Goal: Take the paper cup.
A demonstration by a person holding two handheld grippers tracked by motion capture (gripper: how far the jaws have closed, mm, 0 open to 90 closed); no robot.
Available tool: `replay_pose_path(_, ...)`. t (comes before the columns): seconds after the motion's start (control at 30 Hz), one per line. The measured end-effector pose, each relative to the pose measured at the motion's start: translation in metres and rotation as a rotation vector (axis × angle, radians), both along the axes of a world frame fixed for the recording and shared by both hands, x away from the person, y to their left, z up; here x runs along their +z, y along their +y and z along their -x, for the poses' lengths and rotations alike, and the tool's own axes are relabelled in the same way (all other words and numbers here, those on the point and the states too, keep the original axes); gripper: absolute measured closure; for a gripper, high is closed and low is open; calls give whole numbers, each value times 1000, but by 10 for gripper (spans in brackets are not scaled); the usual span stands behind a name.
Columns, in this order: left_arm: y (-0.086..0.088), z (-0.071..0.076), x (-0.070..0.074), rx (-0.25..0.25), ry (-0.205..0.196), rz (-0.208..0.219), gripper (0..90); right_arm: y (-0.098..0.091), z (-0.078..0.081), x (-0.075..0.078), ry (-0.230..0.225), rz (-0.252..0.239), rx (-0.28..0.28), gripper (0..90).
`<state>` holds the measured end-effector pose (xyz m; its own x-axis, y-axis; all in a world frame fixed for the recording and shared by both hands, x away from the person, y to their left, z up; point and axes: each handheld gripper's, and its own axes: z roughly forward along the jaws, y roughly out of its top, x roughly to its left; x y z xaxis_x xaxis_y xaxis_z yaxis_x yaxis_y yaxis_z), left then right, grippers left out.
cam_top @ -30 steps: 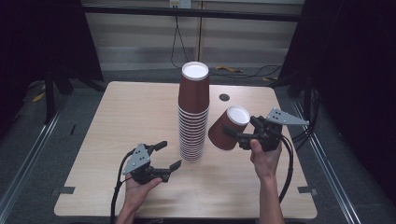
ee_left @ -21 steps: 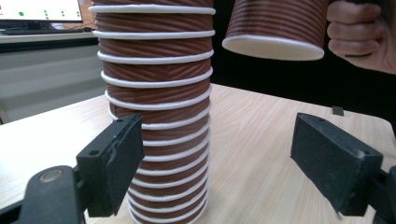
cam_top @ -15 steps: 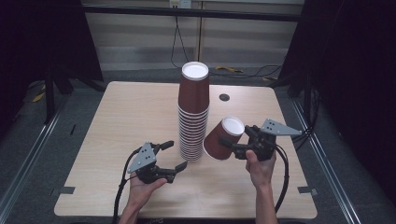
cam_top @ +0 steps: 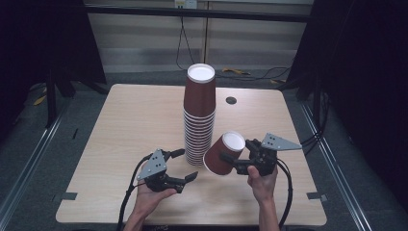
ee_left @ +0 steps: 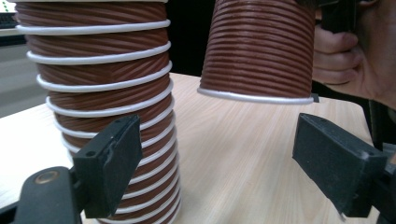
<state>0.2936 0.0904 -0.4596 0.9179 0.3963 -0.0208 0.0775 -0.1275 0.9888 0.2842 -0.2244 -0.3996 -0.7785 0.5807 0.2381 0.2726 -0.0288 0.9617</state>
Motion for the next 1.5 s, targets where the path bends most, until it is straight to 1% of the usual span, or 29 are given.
replay_pose_path(0.03,0,0,0,-11,-3,-11,156,0,1,-2,0,4,2,224)
replay_pose_path(0.07,-3,0,0,-13,-2,3,156,1,1,-3,7,7,12,224)
replay_pose_path(0.13,-5,1,0,-22,-4,-10,156,3,2,-6,6,9,18,224)
replay_pose_path(0.2,-7,1,-1,-31,-2,-9,156,6,2,-10,12,14,33,225)
replay_pose_path(0.37,-14,3,-3,-60,-12,-15,155,11,4,-12,11,9,42,224)
replay_pose_path(0.4,-15,4,-4,-60,-7,-15,155,13,4,-13,11,10,48,224)
replay_pose_path(0.43,-18,4,-4,-72,-10,-18,155,15,5,-15,15,18,55,225)
replay_pose_path(0.5,-19,4,-5,-76,-14,-17,155,16,5,-16,16,18,60,225)
replay_pose_path(0.6,-21,5,-5,-81,-9,-14,156,19,5,-19,26,21,69,225)
replay_pose_path(0.63,-22,4,-6,-90,-6,-20,156,20,5,-20,29,26,65,225)
replay_pose_path(0.67,-22,4,-6,-97,-5,-20,155,21,4,-22,30,20,70,225)
replay_pose_path(0.7,-23,5,-7,-99,2,-9,155,21,4,-23,33,17,71,225)
replay_pose_path(0.77,-25,5,-8,-108,2,-18,153,22,4,-23,36,13,75,227)
replay_pose_path(0.87,-28,4,-9,-123,7,-11,151,25,4,-24,32,12,87,227)
replay_pose_path(0.93,-29,4,-9,-125,7,-17,121,27,4,-24,30,11,94,228)
replay_pose_path(0.97,-30,4,-10,-128,14,-8,111,28,5,-24,30,8,100,228)
replay_pose_path(1.1,-33,2,-10,-131,20,-7,85,30,4,-24,34,3,108,228)
replay_pose_path(1.13,-34,1,-10,-136,27,-3,79,31,4,-25,33,2,112,228)
replay_pose_path(1.2,-36,0,-10,-136,24,-11,75,34,4,-25,36,1,120,228)
replay_pose_path(1.23,-37,0,-10,-136,29,-8,70,35,4,-25,33,-1,121,228)
replay_pose_path(1.4,-38,-2,-11,-157,33,-12,71,39,5,-24,25,-4,135,228)
replay_pose_path(1.43,-38,-3,-10,-161,39,-7,71,39,5,-24,25,-4,135,228)
replay_pose_path(1.47,-38,-4,-10,-167,44,9,71,40,5,-24,28,-5,131,228)
replay_pose_path(1.5,-38,-4,-10,-171,42,11,72,40,5,-23,27,-9,133,228)
